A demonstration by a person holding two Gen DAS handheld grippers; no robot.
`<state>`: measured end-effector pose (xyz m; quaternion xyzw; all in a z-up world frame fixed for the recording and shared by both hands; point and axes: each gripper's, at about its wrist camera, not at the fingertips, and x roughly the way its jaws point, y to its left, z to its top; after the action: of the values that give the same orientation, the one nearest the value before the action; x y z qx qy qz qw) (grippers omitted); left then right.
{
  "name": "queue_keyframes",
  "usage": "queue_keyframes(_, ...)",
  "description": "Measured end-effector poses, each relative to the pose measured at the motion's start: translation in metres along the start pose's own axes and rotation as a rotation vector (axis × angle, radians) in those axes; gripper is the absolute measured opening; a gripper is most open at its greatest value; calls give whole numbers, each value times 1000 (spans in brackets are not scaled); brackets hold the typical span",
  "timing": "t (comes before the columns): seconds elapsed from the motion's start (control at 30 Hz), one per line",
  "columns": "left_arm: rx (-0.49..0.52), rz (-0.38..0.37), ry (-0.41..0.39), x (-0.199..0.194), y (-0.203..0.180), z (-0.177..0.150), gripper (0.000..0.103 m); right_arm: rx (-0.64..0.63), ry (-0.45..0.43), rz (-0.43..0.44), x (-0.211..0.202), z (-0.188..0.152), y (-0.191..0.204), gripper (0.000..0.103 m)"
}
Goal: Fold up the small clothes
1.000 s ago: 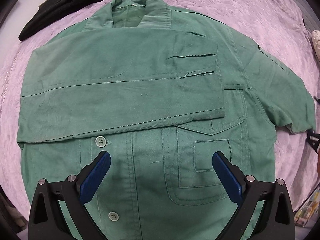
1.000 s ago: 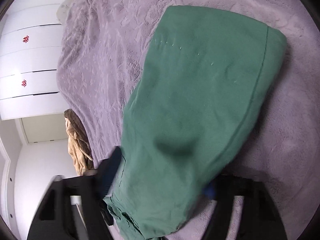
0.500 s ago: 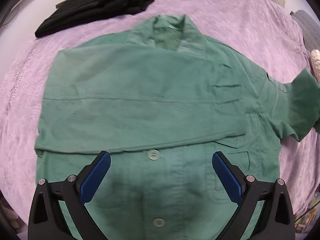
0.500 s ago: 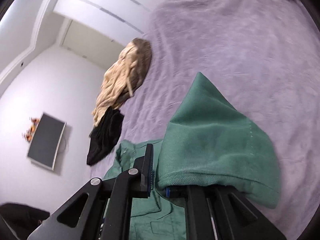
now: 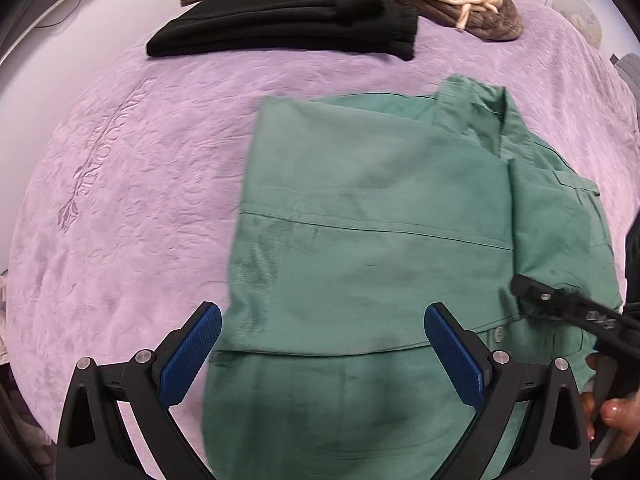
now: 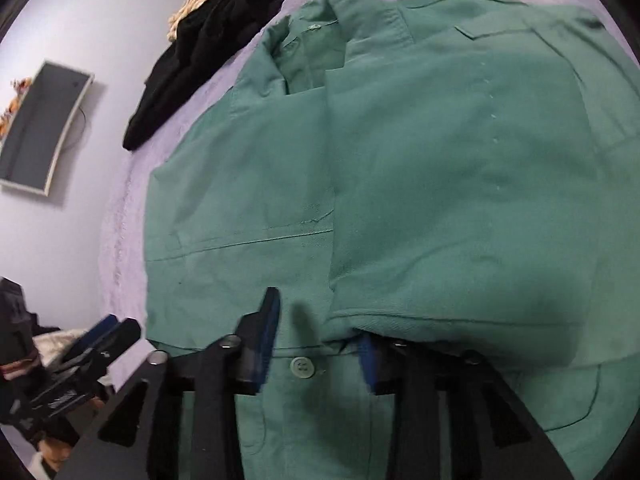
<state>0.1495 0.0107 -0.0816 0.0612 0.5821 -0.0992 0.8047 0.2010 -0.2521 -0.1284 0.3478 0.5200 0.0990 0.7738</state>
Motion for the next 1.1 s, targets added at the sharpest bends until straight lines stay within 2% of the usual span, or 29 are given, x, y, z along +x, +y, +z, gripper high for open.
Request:
queue_keyframes(0.03, -7, -2, 2, 0, 7, -2, 102, 35, -23, 19, -10, -3, -7, 71)
queue_keyframes(0.07, -15, -5, 6, 2, 13, -4, 102, 68, -55, 15, -21, -6, -13, 76)
queue_keyframes(0.17, -51, -16, 26, 11, 24, -8, 102, 226, -153, 6, -51, -7, -41, 76)
queue_keyframes(0.2, -59, -19, 32, 13, 26, -10, 102, 287, -179, 13, -57, -4, -52, 71)
queue_keyframes(0.23, -66, -24, 37, 15, 27, -10, 102, 338, -203, 14, -63, -2, -59, 59)
queue_keyframes(0.27, -70, -27, 36, 15, 27, -11, 102, 362, -218, -1, -67, 4, -63, 21)
queue_keyframes(0.3, -72, -29, 32, 14, 27, -11, 102, 343, -222, -20, -69, 11, -59, 15)
queue_keyframes(0.33, -74, -31, 25, 12, 28, -10, 102, 287, -231, -42, -71, 16, -49, 15)
queue_keyframes(0.43, -84, -35, 2, 6, 36, -8, 102, -37, -211, -128, -62, 20, 23, 15)
queue_keyframes(0.53, -114, -12, 1, 6, 51, -4, 102, -350, -122, -193, -26, 5, 97, 15)
queue_keyframes(0.63, -159, 9, 6, 9, 65, -2, 102, -565, 30, -275, 26, -26, 137, 21)
queue_keyframes(0.67, -168, 13, 4, 10, 68, -1, 102, -601, 65, -308, 37, -37, 140, 29)
queue_keyframes(0.7, -174, 18, 5, 10, 70, 0, 102, -620, 100, -316, 45, -48, 140, 43)
queue_keyframes(0.73, -177, 19, 7, 11, 70, 0, 102, -616, 127, -295, 48, -57, 137, 52)
queue_keyframes(0.77, -175, 17, 9, 12, 69, 1, 102, -597, 137, -261, 45, -66, 132, 65)
queue_keyframes(0.9, -148, -52, 29, 17, 52, 3, 102, -426, 112, -172, 6, -71, 91, 67)
queue_keyframes(1.0, -123, -158, 81, 29, 25, 7, 102, -180, 45, -151, -37, -61, 27, 67)
queue_keyframes(1.1, -76, -213, 110, 42, -5, 11, 102, 135, -62, -112, -84, -52, -54, 67)
